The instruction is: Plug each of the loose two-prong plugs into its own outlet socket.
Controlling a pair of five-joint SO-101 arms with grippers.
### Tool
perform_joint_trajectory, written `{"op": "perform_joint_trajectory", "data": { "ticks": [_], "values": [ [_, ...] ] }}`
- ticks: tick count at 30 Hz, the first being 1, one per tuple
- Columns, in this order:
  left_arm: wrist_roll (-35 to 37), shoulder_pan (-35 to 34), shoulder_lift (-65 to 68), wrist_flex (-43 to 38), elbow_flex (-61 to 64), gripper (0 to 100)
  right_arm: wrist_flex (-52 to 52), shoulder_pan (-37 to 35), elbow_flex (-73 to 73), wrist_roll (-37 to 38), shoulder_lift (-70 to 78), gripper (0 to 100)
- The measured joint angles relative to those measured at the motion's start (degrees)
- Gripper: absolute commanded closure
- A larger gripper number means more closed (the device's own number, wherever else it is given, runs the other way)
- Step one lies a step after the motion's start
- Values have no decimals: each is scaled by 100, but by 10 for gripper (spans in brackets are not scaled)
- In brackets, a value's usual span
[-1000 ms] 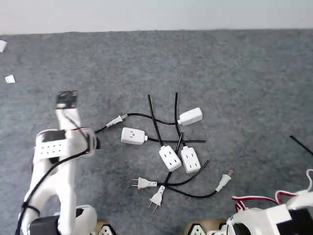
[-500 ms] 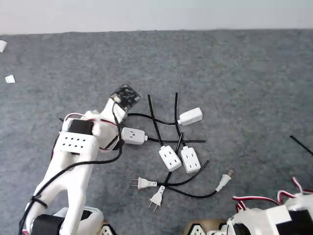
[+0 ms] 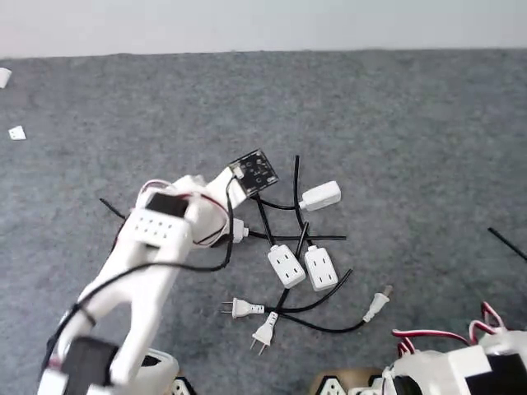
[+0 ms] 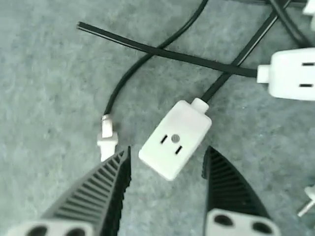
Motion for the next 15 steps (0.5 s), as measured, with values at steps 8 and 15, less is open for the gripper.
{"op": "perform_joint_trajectory", "data": {
  "ticks": [8, 15],
  "values": [
    [-659, 158, 1521, 897, -1284, 782, -167, -62, 0, 0, 0, 979],
    [-774, 264, 1776, 1081, -1327, 874, -211, -62, 0, 0, 70, 979]
  ]
}}
